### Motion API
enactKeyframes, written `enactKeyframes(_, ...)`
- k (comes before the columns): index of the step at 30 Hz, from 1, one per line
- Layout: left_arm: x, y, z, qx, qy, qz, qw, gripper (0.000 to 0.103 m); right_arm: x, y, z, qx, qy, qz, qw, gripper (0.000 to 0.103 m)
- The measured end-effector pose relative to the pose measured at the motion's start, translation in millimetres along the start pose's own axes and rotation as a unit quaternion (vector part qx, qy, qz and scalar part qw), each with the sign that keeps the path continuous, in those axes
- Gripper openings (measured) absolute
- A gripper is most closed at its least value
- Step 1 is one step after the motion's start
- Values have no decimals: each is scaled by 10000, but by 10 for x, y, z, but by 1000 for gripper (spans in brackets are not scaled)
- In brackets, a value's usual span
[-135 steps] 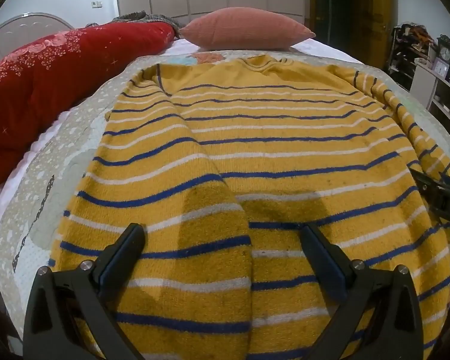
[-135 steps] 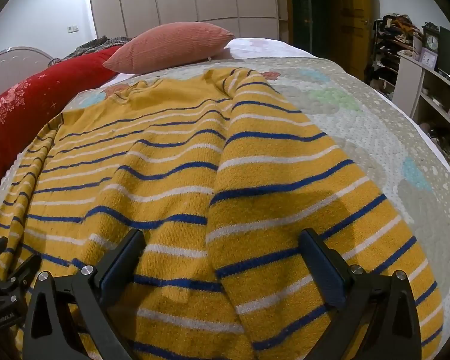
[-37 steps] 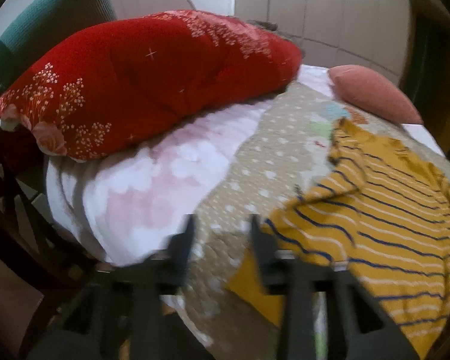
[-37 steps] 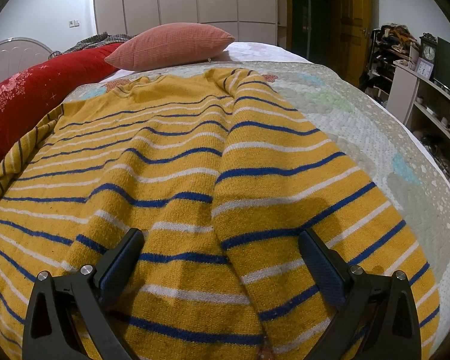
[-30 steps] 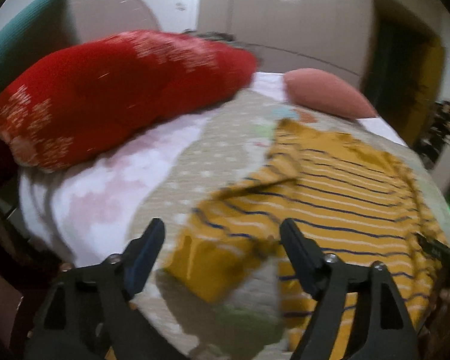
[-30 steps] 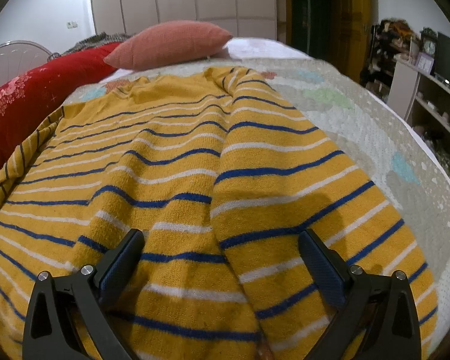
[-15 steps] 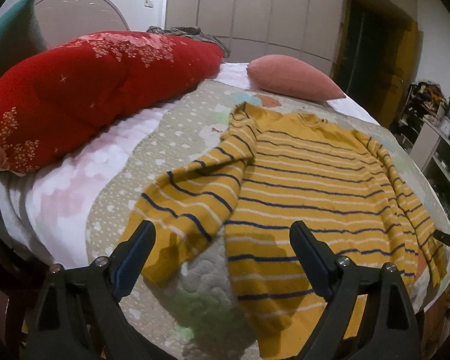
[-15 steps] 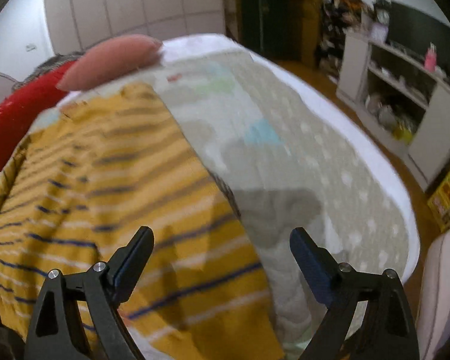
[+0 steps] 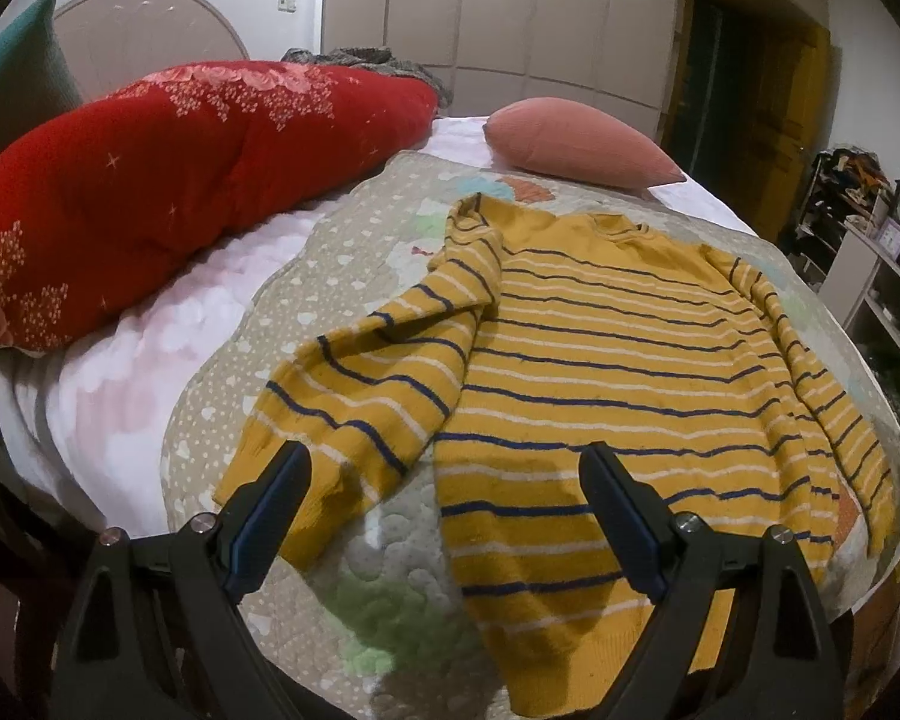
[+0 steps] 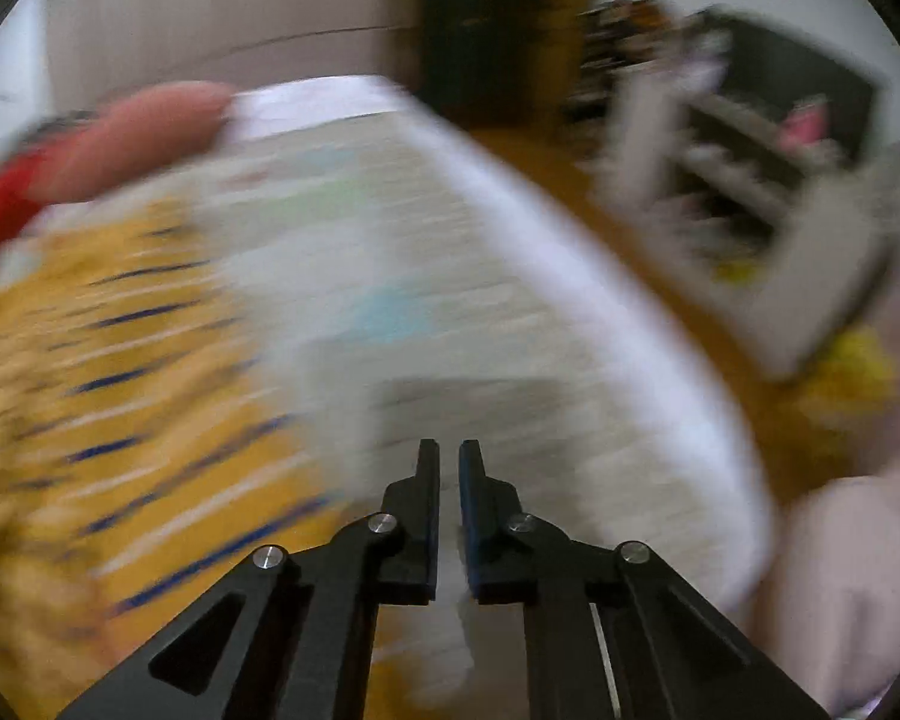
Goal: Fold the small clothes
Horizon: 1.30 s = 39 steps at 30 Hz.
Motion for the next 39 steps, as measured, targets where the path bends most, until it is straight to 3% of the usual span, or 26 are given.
enactKeyframes(1,18,18,-9,-32,29,-4,10000,90,19,-81,27,61,-4,-387,9992,8)
enactKeyframes(3,90,42,-29,-84,132,-8,9999,90,-19,-183,41,270,-1,-277,9993,8)
enactKeyframes(4,137,52,-51,-112,214,-23,9997,90,-69,-193,26,390,-5,19,9992,15)
enactKeyframes(5,169,57,-72,-135,276,-45,9995,90,-117,-148,-12,435,62,462,9980,35)
enactKeyframes(7,250,52,-127,-168,435,-157,9988,90,-183,32,-122,296,225,1406,9894,63)
enactKeyframes(9,303,23,-179,-145,540,-238,9981,90,-243,231,-246,42,288,1889,9816,67)
enactKeyframes(13,378,-45,-263,-97,713,-389,9966,90,-128,453,-402,-265,370,1409,9890,74)
enactKeyframes(15,390,-67,-287,-81,728,-400,9965,90,-114,492,-423,-100,328,1473,9885,75)
enactKeyframes(16,395,-74,-294,-83,733,-394,9965,90,-118,488,-420,-68,333,1569,9870,69)
enactKeyframes(17,401,-74,-297,-91,742,-401,9964,90,-143,522,-417,-53,381,1880,9814,58)
enactKeyframes(18,403,-72,-298,-99,750,-410,9963,90,-183,531,-430,-65,407,2167,9754,31)
enactKeyframes(19,399,-73,-301,-109,755,-419,9962,90,-182,522,-436,-94,430,2341,9712,17)
enactKeyframes(22,368,-57,-283,-88,707,-419,9966,90,-213,505,-456,-294,362,2524,9665,8)
enactKeyframes(25,331,-8,-254,-129,635,-398,9971,90,-156,293,-382,-72,333,1999,9792,8)
enactKeyframes(28,336,56,-245,-232,634,-375,9970,90,-67,41,-219,125,40,293,9995,8)
enactKeyframes(30,375,74,-260,-280,700,-410,9963,90,-134,-13,-184,244,-75,-31,9997,12)
enactKeyframes(33,459,23,-305,-260,842,-583,9944,90,-362,77,-223,421,-129,763,9961,22)
enactKeyframes(35,511,-48,-334,-178,900,-731,9931,90,-542,356,-307,169,-132,1584,9871,42)
enactKeyframes(36,529,-79,-347,-140,937,-729,9928,86,-621,554,-376,-29,-73,2041,9789,43)
enactKeyframes(37,559,-102,-360,-50,985,-532,9937,77,-646,651,-409,-150,-16,2255,9741,43)
enactKeyframes(38,569,-97,-359,14,985,-370,9944,55,-690,861,-477,-377,94,2506,9673,43)
enactKeyframes(39,542,-59,-347,44,945,-318,9950,46,-729,1056,-533,-589,158,2627,9629,43)
Point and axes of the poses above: each gripper's, at about its wrist camera, not at the fingertips, and x roughly the way its jaws point, y to its left, z to its top, the point moved 2 cm from there along x, roughly the way its jaws point, and after that the axes turned 3 degrees about y, right-handed, at the moved point
